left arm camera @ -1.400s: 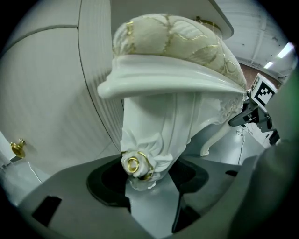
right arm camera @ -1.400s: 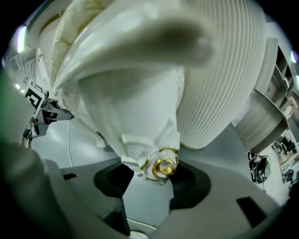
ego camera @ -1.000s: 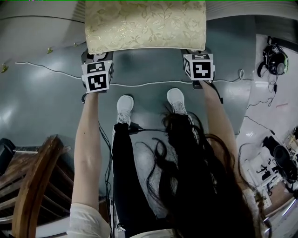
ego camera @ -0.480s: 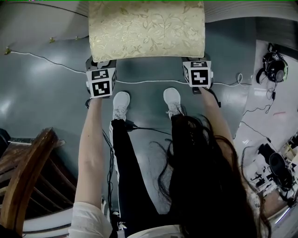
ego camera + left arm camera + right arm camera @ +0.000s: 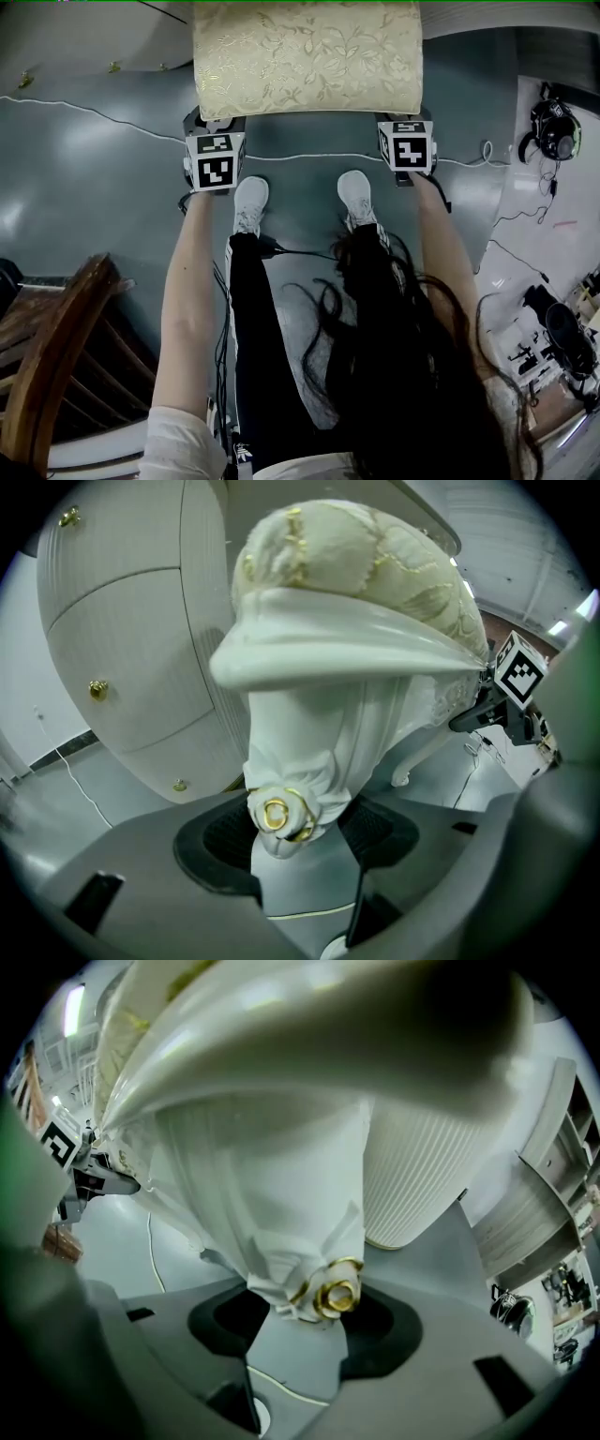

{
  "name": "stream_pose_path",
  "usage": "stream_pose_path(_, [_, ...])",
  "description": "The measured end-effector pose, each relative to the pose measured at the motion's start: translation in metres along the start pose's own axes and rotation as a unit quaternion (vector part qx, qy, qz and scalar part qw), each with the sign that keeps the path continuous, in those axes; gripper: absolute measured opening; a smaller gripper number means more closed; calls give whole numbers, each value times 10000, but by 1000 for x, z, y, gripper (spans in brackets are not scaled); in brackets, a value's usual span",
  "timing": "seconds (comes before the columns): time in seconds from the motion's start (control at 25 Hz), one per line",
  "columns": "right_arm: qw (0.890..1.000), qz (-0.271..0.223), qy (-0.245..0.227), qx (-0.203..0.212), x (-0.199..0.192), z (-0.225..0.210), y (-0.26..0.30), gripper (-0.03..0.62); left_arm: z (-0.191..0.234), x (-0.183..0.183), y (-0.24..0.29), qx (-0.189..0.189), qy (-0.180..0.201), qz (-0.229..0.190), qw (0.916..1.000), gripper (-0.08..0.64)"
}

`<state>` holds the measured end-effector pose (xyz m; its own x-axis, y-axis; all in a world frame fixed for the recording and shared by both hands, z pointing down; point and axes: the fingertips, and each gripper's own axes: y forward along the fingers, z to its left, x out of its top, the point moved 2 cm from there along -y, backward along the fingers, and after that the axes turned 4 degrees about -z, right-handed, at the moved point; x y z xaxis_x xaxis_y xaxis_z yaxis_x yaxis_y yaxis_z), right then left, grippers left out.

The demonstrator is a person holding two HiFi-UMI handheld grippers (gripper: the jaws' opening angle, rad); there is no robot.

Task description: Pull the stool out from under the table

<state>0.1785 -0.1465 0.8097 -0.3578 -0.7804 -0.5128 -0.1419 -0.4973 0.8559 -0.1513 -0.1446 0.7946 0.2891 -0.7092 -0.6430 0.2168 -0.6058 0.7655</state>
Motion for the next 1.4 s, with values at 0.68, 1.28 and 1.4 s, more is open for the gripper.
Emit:
stream_pose_path(0.68, [9998,-27,155,-88,-24,11,-26,238,-10,-14,-24,-154,343,216,9991,265])
stream_pose_path(1.28, [9992,35,-397,29,-146,65,-86,235,-74,-146,-107,192,-94,392,9990,264])
stream_pose_path(1.4, [9991,8,-412,-24,-143,65,-89,235,-71,-143,-107,227,-46,378,9990,264])
